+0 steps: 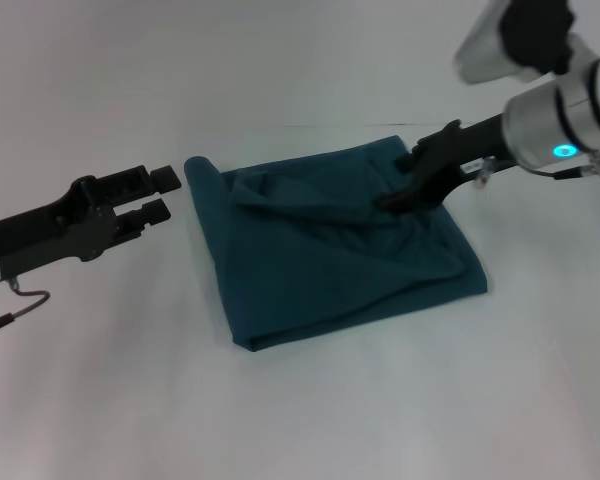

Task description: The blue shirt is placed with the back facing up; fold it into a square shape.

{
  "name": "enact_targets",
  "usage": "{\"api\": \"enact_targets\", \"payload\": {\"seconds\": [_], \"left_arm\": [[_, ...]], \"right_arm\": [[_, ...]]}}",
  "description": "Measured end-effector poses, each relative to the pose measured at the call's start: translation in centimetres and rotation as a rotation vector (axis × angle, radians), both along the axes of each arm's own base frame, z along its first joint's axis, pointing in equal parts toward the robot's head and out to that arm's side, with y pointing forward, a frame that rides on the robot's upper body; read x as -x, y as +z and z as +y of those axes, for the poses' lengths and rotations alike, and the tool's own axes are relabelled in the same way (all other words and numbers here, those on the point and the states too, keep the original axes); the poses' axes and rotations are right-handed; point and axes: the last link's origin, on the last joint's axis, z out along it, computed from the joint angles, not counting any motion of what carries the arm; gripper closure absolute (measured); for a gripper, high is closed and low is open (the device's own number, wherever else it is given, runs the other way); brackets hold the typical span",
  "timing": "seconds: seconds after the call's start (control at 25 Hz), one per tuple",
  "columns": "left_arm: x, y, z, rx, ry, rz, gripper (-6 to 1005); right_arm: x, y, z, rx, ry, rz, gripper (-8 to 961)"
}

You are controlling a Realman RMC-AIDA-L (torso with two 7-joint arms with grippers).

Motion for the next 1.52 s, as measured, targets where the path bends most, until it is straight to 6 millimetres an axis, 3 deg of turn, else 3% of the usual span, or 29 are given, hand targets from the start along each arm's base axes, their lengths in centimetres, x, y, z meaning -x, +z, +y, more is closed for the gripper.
{"api": "enact_targets", "payload": {"seconds": [0.2,0.92,1.36,1.52], "left_arm": [[0.3,-0.4,-0.3,0.001,0.016,-0.007,394],[0.8,-1.3,-0.5,-0.035,0.048,-0.046,399],[0.8,-1.0,-0.2,-0.046,0.053,-0.041,402],[0.8,-1.0,-0.2,-0.050,0.056,-0.045,401]], "right_arm": [[0.6,-1.7,0.0,0.010,0.051,-0.088,276],[1.0,-4.7,0.5,-0.006,0.098,-0.151,376],[1.5,-4.8,0.5,-0.004,0.106,-0.138,600],[1.5,-4.5,0.5,-0.021,0.092,-0.125,790]]}}
